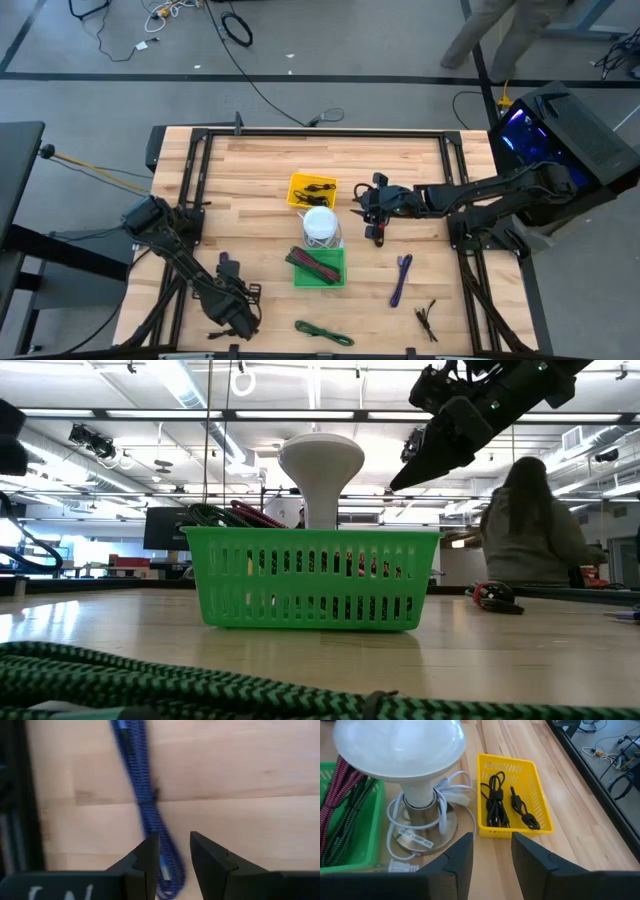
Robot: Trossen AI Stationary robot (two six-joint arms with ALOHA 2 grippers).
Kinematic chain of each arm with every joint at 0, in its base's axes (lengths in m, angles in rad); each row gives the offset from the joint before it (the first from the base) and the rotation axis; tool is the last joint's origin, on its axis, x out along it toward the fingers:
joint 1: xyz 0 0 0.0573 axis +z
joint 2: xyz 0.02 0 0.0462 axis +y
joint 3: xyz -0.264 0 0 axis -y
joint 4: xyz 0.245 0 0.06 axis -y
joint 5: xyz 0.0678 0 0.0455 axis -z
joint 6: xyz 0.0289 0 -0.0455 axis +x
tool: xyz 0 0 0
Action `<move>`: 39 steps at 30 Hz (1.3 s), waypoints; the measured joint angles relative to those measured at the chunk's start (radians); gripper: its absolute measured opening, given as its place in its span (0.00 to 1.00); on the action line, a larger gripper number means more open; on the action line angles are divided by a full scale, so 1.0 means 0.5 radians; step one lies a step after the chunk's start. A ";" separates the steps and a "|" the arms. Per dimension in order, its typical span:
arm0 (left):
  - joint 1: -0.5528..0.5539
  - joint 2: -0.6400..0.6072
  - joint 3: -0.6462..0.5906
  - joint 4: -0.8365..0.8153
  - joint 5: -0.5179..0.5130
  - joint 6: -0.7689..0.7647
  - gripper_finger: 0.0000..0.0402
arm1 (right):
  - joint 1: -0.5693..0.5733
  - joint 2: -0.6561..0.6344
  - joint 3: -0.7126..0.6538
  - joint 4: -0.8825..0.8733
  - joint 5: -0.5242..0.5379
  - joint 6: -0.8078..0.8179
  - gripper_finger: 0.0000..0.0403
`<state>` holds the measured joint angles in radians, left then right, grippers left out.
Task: Pick & Place USB Port
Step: Put the left violet and black USB cable into the green bin
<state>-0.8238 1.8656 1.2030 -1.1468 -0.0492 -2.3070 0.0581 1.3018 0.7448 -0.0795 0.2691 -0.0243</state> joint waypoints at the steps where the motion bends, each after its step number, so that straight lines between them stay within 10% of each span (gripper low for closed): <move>1: 0.006 0.000 0.000 0.020 -0.012 0.014 0.28 | 0.005 0.000 0.000 0.000 0.000 0.005 0.33; 21: 0.076 0.000 0.002 0.301 -0.312 0.704 0.28 | 0.010 0.000 0.000 0.042 0.003 0.016 0.33; 25: 0.077 0.000 -0.002 -0.156 0.116 0.273 0.29 | 0.010 0.000 0.000 0.021 0.003 0.015 0.33; 39: 0.039 -0.014 -0.317 0.313 0.149 -0.032 0.29 | 0.009 0.000 0.000 0.011 0.002 -0.039 0.33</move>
<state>-0.8045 1.8584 1.0443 -0.9901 0.0253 -2.3230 0.0628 1.3018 0.7448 -0.0738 0.2699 -0.0441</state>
